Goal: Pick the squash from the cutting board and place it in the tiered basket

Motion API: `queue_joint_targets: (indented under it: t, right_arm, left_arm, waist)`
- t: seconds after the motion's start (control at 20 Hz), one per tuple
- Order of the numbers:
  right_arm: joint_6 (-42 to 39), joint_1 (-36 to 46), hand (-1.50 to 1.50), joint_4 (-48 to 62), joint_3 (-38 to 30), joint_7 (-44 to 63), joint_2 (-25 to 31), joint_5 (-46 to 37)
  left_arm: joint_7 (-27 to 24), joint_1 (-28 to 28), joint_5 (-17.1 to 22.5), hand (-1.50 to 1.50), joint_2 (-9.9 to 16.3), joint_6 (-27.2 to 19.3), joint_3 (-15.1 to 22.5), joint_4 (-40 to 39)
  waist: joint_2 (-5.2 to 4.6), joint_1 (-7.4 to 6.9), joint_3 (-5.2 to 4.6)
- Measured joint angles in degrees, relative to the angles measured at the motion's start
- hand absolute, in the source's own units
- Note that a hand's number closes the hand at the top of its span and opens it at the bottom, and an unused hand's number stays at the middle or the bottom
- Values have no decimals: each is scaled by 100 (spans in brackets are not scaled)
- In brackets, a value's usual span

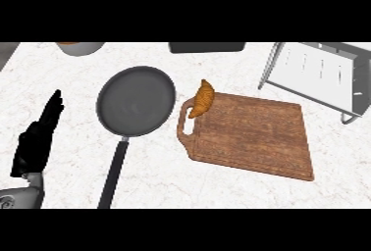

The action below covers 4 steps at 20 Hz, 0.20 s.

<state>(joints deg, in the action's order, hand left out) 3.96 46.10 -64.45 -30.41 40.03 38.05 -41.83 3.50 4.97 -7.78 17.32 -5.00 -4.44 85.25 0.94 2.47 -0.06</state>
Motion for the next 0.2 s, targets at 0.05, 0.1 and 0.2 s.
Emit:
queue_joint_targets:
  t: [0.05, 0.1, 0.2]
  right_arm:
    - [-138, -249, -150, -320, -89, 16, -6, 142]
    - [-254, -509, -150, -666, -183, 42, -26, 275]
    - [-495, -1025, -150, -1271, -487, 11, -32, 630]
  left_arm:
    - [-1, 10, 6, 0, 3, -6, -27, -26]
    - [44, -6, -29, 0, -37, -45, 4, 16]
    - [10, -45, -33, 0, -14, -59, -45, 27]
  waist:
    - [6, 40, 2]
    - [10, 57, 3]
    - [13, 87, 3]
